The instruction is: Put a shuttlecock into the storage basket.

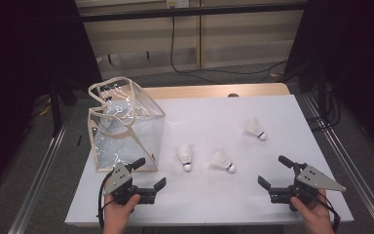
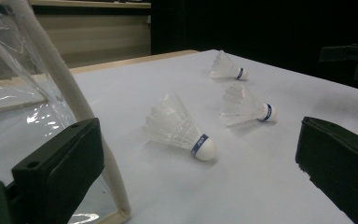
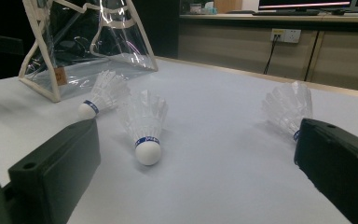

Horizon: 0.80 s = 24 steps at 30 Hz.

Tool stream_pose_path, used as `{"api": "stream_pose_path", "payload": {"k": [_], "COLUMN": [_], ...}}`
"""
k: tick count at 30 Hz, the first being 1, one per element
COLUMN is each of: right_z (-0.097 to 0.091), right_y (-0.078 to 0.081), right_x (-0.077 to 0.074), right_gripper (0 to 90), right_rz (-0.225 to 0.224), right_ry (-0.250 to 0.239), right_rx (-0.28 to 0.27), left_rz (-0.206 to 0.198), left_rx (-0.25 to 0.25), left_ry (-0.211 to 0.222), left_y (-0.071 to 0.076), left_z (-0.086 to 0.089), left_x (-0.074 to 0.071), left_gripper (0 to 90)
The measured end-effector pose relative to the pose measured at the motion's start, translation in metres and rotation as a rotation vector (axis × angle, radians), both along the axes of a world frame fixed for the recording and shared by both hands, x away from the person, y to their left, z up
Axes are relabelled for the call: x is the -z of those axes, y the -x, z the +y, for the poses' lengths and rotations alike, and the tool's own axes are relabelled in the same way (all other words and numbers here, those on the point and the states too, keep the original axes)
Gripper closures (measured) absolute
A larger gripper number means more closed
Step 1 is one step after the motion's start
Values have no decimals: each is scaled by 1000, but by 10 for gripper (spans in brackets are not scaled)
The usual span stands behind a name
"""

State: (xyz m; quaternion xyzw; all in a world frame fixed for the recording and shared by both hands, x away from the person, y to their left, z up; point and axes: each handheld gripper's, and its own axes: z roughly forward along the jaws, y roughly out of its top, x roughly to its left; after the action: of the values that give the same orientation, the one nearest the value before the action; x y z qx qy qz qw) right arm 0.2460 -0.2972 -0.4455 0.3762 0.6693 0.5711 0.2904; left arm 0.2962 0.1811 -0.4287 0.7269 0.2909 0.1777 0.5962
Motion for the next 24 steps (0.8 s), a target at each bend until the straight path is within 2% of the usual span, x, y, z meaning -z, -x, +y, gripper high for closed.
{"api": "stream_pose_path", "payload": {"k": [7, 12, 20, 24], "right_z": [1, 0, 0, 1], "right_y": [0, 0, 0, 0], "right_x": [0, 0, 0, 0], "right_gripper": [0, 0, 0, 0], "right_rz": [-1, -1, -2, -2], "right_ry": [1, 3, 3, 4], "right_rx": [-3, -3, -4, -6], "left_rz": [8, 15, 14, 12], "left_rx": [26, 27, 43, 47], "left_ry": [-18, -18, -43, -38], "left_y": [1, 1, 0, 0], "left_z": [-9, -16, -21, -26], "left_x": [1, 2, 2, 2], "left_gripper": [11, 12, 12, 12]}}
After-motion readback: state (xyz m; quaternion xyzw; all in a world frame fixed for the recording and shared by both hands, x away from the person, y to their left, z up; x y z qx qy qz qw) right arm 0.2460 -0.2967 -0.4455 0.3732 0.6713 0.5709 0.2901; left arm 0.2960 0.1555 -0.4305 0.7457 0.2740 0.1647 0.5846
